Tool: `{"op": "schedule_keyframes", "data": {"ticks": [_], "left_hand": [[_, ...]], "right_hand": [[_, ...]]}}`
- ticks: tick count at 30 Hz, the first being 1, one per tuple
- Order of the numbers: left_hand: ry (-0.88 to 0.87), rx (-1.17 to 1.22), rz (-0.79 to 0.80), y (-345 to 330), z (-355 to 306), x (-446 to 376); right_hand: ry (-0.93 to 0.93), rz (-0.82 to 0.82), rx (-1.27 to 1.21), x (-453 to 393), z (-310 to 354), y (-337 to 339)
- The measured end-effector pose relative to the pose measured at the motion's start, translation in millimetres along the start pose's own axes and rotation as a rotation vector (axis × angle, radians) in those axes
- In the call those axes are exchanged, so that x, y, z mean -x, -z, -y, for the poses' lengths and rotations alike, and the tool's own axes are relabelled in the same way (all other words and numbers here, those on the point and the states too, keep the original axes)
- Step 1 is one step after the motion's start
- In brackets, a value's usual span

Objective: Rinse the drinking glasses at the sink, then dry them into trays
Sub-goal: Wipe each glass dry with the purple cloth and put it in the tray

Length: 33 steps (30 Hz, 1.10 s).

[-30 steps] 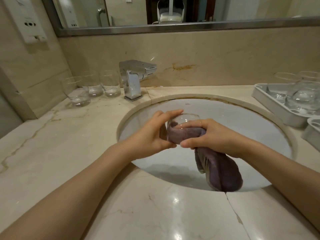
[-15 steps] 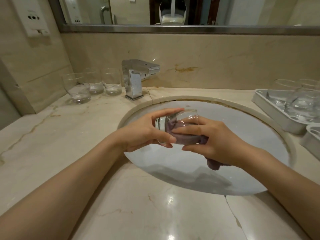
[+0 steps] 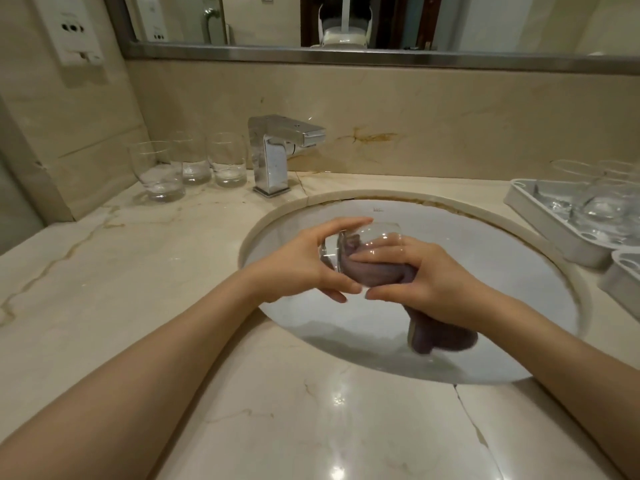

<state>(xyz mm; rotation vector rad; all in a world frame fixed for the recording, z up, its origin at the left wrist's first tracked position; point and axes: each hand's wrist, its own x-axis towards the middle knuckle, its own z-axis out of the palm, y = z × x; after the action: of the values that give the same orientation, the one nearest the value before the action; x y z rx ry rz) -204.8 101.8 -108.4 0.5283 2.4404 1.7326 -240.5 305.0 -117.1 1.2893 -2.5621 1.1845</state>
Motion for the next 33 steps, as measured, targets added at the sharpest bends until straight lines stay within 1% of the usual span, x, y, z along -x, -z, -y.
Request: {"op": "schedule_keyframes", "data": {"ticks": [2, 3, 5, 7, 8, 10, 11, 12, 14, 15, 16, 17, 19, 21, 22, 24, 25, 26, 27, 28, 30, 32, 33], "left_hand": [[0.091, 0.198, 0.064, 5, 1, 0], [0.124, 0.290, 0.098, 8, 2, 0], [0.150, 0.392, 0.138, 12, 3, -1], [0.133, 0.342, 0.137, 12, 2, -1], [0.113, 0.287, 0.119, 9, 1, 0], [0.075, 0.157, 0.051, 4, -1, 0], [0.027, 0.052, 0.008, 1, -1, 0], [-0.049, -0.110, -0.038, -1, 1, 0], [-0.226, -0.469, -0.107, -3, 10, -2], [-0.280, -0.563, -0.119, -4, 14, -2], [-0.293, -0.585, -0.120, -4, 16, -3], [-0.287, -0.563, -0.120, -5, 16, -2], [-0.249, -0.464, -0.131, -5, 13, -2], [-0.170, -0.263, -0.147, -5, 9, -1], [-0.109, -0.101, -0.141, -6, 6, -1], [0.020, 0.222, -0.098, -6, 2, 0], [0.063, 0.331, -0.072, -5, 1, 1], [0.080, 0.388, -0.045, -3, 0, 1], [0.078, 0.406, -0.021, -2, -1, 2], [0.062, 0.388, -0.011, -1, -2, 4], [0.044, 0.294, -0.041, -5, -2, 5], [-0.006, 0.117, -0.106, -10, 1, 5], [-0.063, -0.028, -0.145, -11, 4, 4]], "right_hand": [[0.156, -0.039, 0.270, 1, -6, -1], [0.215, -0.066, 0.359, 0, -8, -1], [0.291, -0.108, 0.453, 0, -11, -2], [0.284, -0.107, 0.428, 0, -13, -2], [0.240, -0.090, 0.366, 1, -13, -2], [0.109, -0.050, 0.154, 3, -8, -4], [0.031, -0.038, 0.013, 2, -6, -4], [-0.061, -0.025, -0.142, 0, -4, -4], [-0.258, 0.055, -0.474, -3, -3, -1], [-0.335, 0.094, -0.576, -4, -3, 1], [-0.378, 0.120, -0.615, -4, -2, 3], [-0.394, 0.128, -0.624, -4, -1, 4], [-0.371, 0.105, -0.603, -3, 0, 1], [-0.269, 0.038, -0.482, -1, 1, -2], [-0.185, -0.010, -0.349, 0, 1, -3], [0.035, -0.093, 0.028, 1, -2, -2], [0.145, -0.121, 0.231, 2, -5, -2], [0.221, -0.136, 0.374, 3, -8, -1], [0.249, -0.139, 0.426, 3, -9, -1], [0.231, -0.131, 0.391, 4, -9, -1], [0.122, -0.083, 0.184, 5, -6, -2], [-0.039, -0.025, -0.069, 4, -3, -3], [-0.125, 0.007, -0.191, 4, -1, -2]]}}
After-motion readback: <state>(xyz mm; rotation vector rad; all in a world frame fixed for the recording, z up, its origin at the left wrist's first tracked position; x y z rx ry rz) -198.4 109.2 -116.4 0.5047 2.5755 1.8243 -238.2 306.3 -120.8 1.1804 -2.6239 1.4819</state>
